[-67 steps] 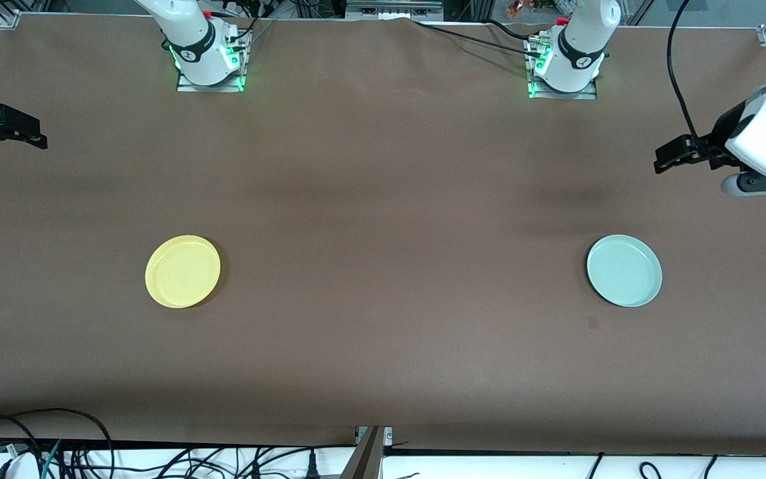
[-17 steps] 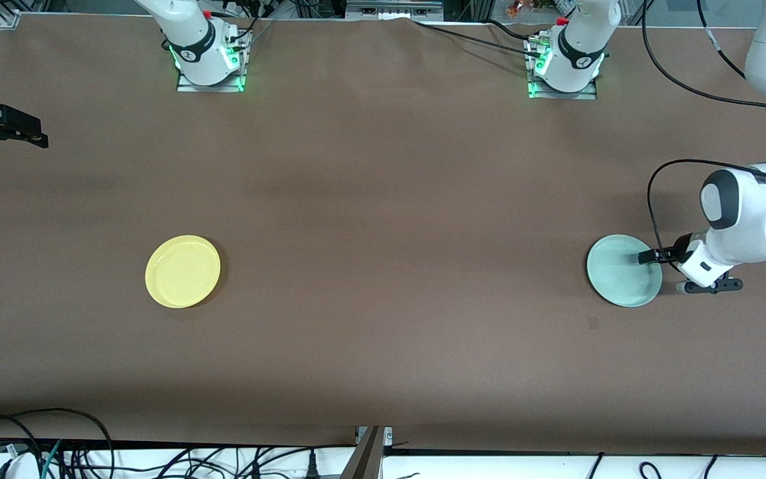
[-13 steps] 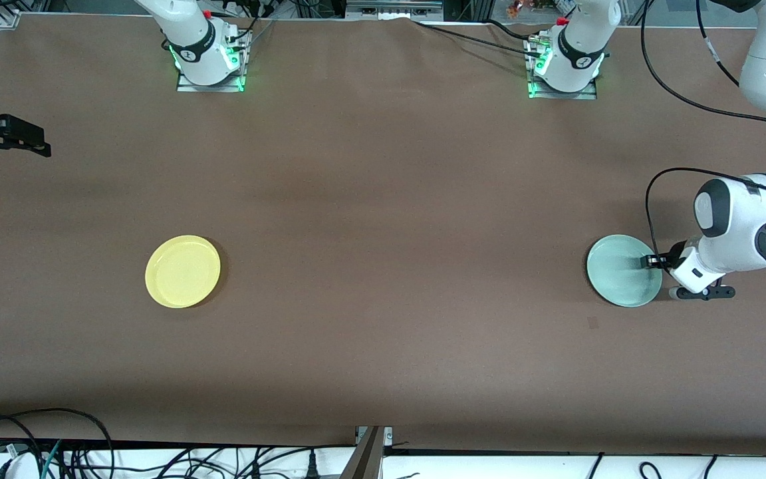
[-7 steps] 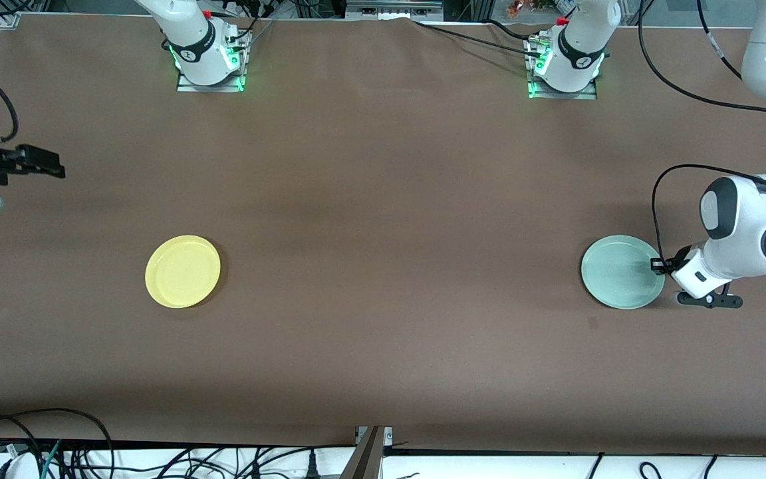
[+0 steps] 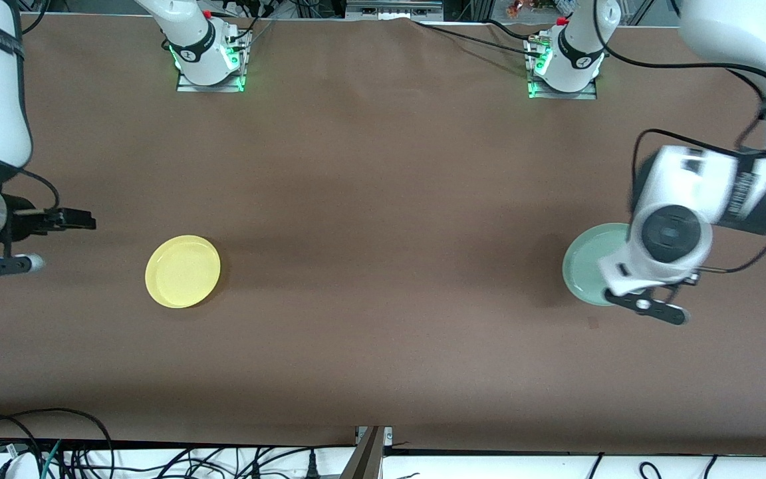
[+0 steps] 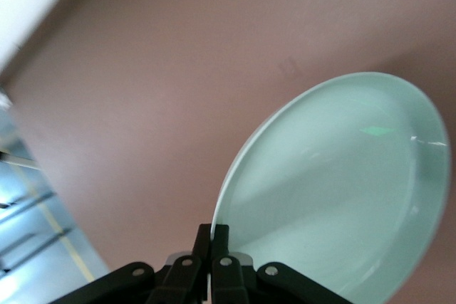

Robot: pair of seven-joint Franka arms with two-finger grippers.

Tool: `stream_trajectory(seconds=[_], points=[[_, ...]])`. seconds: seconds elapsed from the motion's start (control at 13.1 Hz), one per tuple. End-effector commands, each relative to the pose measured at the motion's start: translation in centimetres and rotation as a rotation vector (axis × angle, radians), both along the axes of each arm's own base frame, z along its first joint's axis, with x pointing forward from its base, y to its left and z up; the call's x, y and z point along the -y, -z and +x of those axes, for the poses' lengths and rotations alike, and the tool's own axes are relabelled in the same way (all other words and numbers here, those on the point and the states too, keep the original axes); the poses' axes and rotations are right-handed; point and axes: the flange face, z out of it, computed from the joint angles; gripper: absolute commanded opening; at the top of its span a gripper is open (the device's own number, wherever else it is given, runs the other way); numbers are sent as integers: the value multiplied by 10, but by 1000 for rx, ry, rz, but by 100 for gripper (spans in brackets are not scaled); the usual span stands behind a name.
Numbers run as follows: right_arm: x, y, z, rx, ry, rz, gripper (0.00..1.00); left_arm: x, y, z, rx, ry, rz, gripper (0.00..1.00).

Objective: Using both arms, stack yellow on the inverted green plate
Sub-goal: 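Lift the green plate with the left gripper while the right gripper grasps the yellow plate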

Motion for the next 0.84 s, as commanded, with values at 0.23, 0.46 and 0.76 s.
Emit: stream_trajectory(seconds=[0.23,0.46,0.76], points=[[21,111,-12,38,117,84,100,166,-11,-28,178,165,129,0],[41,160,-27,52,157,82,100,251,15,-69,243,202,136,0],[49,209,-41,87,249,124,100,360,69,-157,434,233,315,0]])
